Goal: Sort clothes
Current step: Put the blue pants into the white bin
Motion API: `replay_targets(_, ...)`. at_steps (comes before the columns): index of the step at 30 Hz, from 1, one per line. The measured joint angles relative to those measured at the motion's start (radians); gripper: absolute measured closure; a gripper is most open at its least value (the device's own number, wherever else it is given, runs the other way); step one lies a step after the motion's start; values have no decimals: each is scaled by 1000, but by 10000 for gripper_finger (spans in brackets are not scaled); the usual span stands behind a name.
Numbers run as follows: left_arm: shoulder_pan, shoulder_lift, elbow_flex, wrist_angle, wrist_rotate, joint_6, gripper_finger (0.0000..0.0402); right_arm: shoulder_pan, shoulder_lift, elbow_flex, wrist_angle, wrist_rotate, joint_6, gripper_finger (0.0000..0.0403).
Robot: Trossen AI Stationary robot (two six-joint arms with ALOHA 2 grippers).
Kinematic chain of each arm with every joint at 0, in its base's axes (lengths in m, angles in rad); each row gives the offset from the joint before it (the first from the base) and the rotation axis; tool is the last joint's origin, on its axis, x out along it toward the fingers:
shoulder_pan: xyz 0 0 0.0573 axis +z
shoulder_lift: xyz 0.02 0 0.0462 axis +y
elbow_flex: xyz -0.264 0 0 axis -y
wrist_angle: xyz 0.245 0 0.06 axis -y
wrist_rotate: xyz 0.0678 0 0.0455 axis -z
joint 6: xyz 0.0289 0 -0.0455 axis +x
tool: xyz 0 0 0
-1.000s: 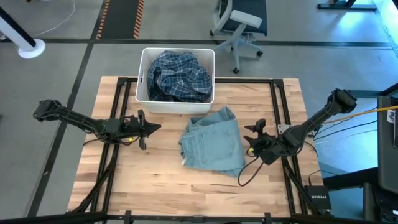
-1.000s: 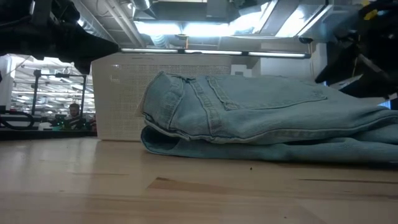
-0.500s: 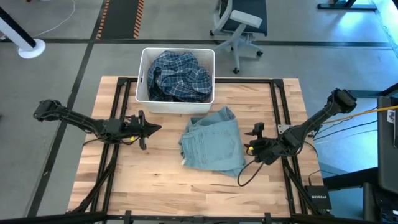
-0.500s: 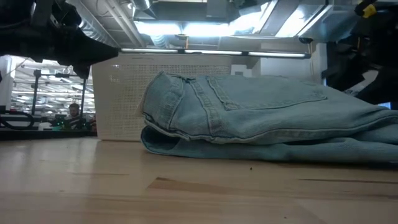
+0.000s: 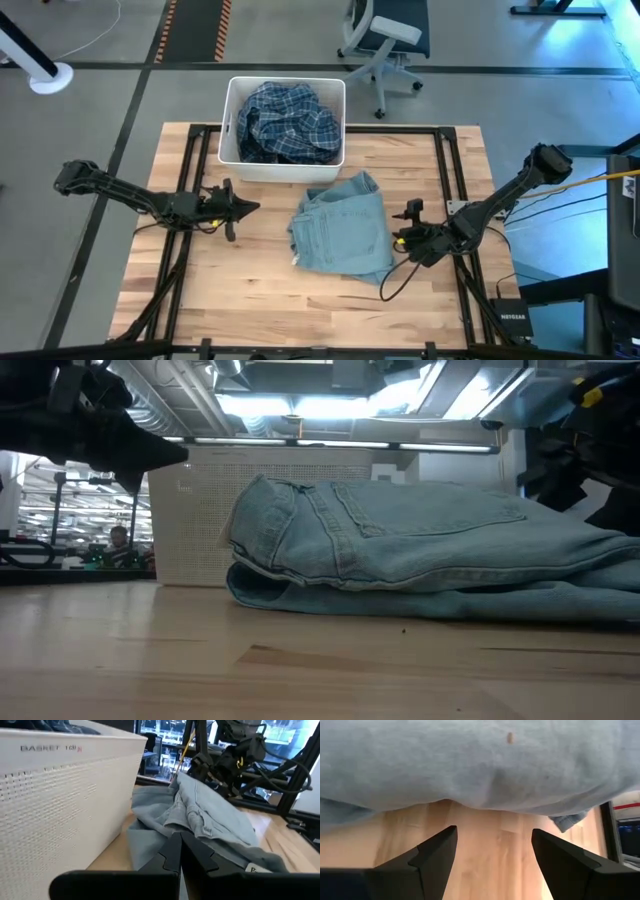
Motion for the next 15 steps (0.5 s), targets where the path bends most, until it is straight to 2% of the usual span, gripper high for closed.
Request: replay_targets(15,0,0,0,-113,-1,-110,402,1,0,0,22,50,4,128)
